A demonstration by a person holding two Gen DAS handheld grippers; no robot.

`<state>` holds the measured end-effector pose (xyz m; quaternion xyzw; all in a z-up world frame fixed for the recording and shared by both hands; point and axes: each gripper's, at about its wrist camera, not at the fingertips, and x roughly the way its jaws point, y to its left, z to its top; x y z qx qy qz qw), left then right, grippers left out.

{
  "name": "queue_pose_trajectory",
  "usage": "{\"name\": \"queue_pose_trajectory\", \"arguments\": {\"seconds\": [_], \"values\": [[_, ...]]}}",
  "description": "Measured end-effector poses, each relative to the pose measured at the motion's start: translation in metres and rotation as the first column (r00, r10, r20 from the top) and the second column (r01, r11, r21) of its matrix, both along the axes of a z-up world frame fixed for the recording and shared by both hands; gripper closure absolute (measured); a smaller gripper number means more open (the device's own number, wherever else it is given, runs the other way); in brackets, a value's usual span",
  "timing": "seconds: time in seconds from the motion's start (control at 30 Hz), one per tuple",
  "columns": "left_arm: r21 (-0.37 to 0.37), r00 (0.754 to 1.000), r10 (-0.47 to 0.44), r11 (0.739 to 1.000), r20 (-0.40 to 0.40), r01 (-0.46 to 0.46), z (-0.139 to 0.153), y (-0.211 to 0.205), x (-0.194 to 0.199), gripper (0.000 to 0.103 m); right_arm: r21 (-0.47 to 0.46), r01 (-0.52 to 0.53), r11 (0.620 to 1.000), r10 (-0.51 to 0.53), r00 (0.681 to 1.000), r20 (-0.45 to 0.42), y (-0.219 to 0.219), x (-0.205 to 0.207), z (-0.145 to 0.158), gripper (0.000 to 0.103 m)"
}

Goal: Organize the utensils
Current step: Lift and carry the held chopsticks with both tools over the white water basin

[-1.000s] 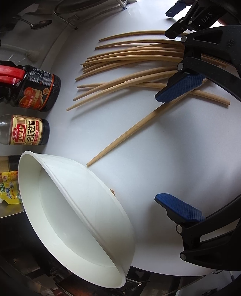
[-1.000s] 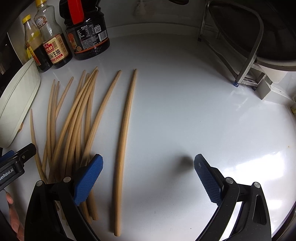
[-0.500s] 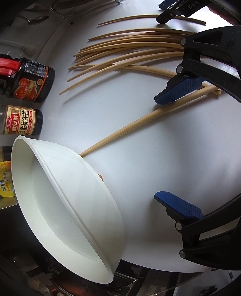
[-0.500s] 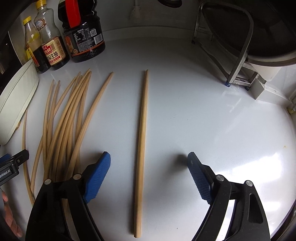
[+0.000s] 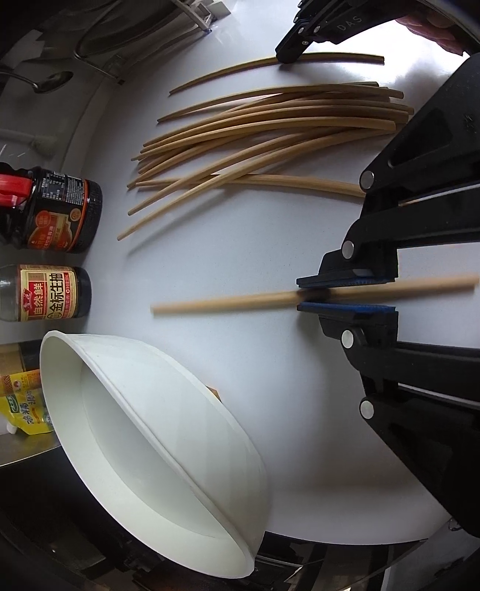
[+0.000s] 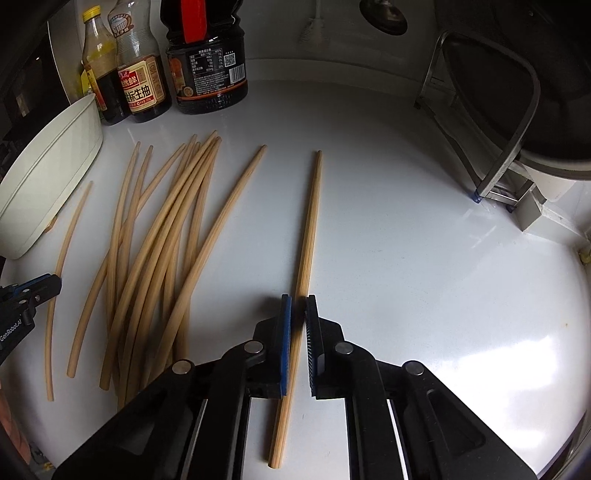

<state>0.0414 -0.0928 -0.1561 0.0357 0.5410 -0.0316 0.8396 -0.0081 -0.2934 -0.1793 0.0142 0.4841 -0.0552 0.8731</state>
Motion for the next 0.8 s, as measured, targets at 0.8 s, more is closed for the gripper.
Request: {"name": "queue_pose_trajectory", "arguments": {"seconds": [0.8], "values": [[-0.091,0.982,-0.125,0.986,0.142,0.139,0.093,0.012,-0.002,0.096,0.058,-0.008,0.998,0.002,0.994,0.11,0.032,-0.008,0.084,0.097]]}}
